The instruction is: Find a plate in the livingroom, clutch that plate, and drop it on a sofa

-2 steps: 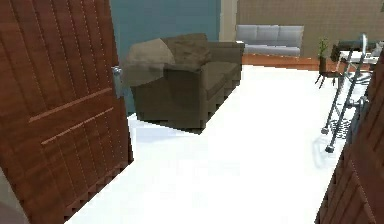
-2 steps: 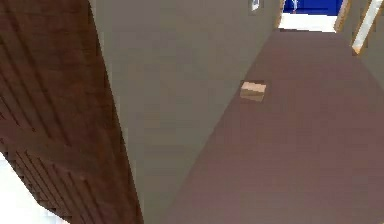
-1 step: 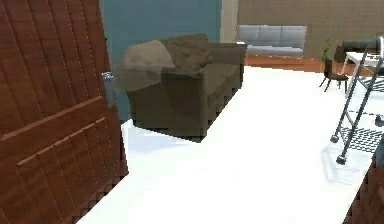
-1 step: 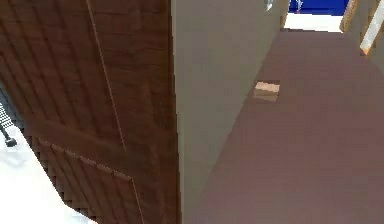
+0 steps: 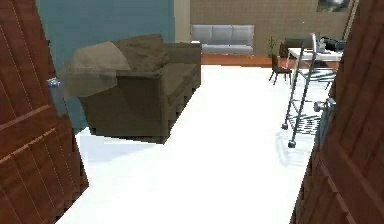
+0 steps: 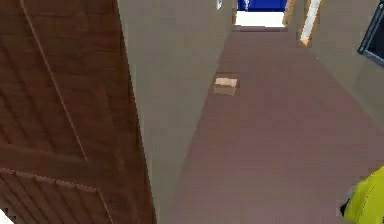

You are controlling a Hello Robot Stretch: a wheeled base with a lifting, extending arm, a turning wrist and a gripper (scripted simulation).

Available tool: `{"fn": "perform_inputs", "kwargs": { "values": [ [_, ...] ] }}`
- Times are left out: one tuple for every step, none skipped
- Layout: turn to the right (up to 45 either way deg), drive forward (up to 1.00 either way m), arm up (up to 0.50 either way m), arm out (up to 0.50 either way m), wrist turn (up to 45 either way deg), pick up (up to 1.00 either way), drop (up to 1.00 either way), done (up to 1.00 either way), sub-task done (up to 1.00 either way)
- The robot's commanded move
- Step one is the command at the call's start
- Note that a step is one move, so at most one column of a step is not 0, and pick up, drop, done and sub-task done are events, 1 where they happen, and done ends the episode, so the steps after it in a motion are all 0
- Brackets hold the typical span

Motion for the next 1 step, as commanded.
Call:
{"fn": "perform_inputs", "kwargs": {
  "values": [
    [0.0,1.0,0.0,0.0,0.0,0.0,0.0,0.0,0.0]
  ]
}}
